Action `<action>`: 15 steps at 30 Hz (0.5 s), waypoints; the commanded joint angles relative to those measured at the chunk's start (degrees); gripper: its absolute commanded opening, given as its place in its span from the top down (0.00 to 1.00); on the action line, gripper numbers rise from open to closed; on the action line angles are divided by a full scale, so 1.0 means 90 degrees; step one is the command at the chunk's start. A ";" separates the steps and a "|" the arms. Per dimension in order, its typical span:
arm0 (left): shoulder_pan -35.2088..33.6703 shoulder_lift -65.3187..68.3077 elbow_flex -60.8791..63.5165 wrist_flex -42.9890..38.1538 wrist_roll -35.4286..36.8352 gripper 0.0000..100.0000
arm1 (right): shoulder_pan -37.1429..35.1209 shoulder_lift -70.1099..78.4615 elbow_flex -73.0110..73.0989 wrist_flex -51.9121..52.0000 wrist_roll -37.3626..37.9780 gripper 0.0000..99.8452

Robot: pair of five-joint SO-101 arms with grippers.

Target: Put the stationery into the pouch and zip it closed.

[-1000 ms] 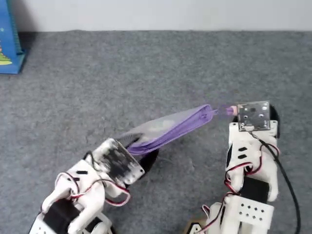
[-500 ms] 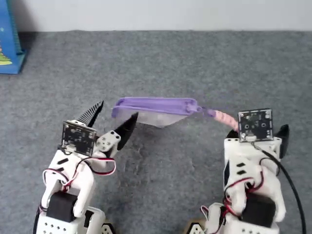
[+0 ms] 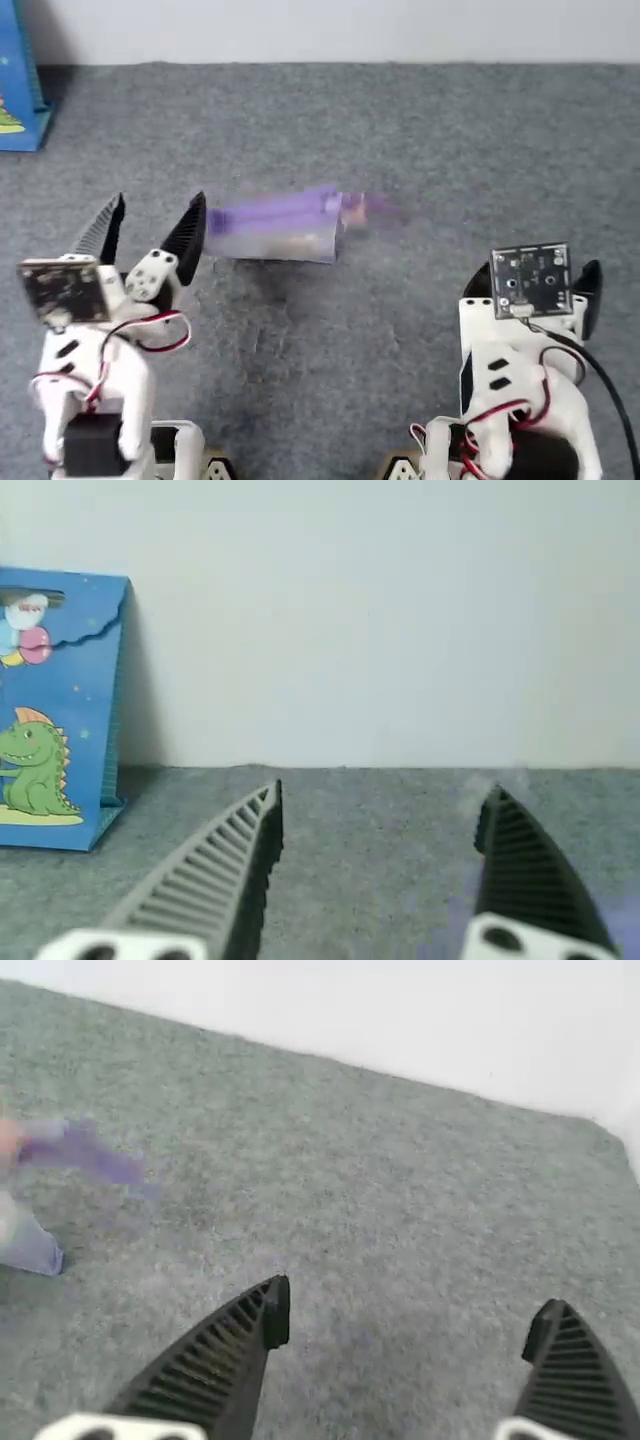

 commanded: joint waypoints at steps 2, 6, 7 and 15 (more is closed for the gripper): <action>-0.0039 -0.0020 -0.1245 0.0742 0.0078 0.70 | -0.0024 0.0083 -0.0459 0.0054 -0.0059 0.67; -0.0029 -0.0029 -0.1490 0.1172 0.0068 0.70 | -0.0034 0.0083 -0.0459 0.0054 -0.0059 0.81; -0.0029 -0.0029 -0.1460 0.1221 0.0049 0.71 | -0.0034 0.0083 -0.0449 0.0044 -0.0059 0.85; -0.0029 -0.0068 -0.0601 0.1270 -0.0449 0.97 | -0.0386 0.0083 0.0352 -0.0239 -0.0156 0.99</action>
